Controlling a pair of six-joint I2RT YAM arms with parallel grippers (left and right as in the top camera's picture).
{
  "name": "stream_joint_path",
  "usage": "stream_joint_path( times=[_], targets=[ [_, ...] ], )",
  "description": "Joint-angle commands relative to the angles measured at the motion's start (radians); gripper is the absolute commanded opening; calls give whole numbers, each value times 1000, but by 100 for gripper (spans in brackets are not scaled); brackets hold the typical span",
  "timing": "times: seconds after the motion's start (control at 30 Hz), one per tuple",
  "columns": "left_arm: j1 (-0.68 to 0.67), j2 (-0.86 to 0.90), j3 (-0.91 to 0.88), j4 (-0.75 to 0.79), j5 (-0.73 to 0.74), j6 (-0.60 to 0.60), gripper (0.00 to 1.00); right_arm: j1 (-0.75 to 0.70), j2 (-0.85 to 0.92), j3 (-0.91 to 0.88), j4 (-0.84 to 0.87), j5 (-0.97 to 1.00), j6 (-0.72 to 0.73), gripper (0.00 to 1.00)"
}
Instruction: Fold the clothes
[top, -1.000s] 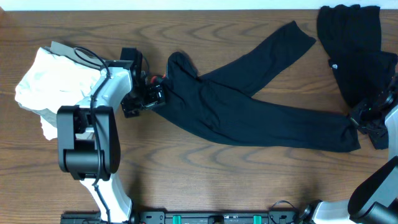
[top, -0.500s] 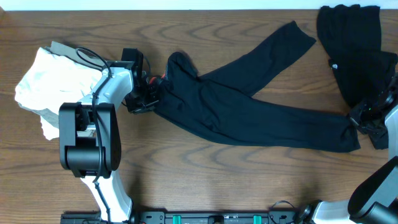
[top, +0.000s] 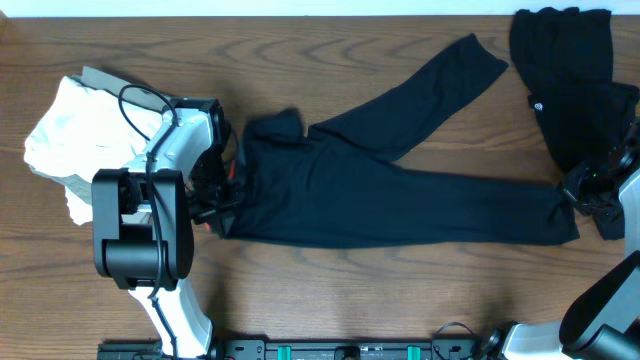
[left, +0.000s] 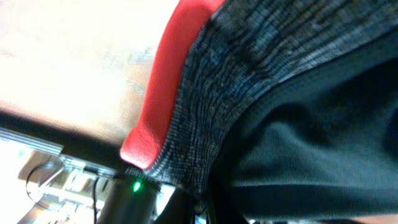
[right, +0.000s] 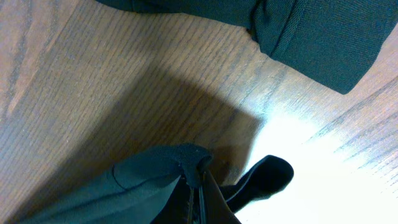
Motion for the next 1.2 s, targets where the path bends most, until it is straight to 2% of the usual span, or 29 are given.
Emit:
stream_joint_path(
  times=[0.0, 0.33, 0.77, 0.8, 0.87, 1.17],
  targets=[
    [-2, -20, -5, -31, -35, -16, 6, 5, 2, 13, 0, 2, -12, 1],
    [-2, -20, -6, -123, -35, -16, 7, 5, 2, 13, -2, 2, -13, 1],
    [-2, -20, -6, -123, -35, -11, 9, 4, 2, 13, 1, 37, -12, 1],
    [-2, -20, -6, -124, -34, -11, 13, 4, 2, 13, 3, 37, -12, 1],
    [-2, -20, -6, -128, -34, -6, 31, 4, 2, 13, 14, 39, -12, 1],
    [-2, -20, -6, -147, -34, 6, 31, 2, 2, 13, 39, 79, -5, 1]
  ],
)
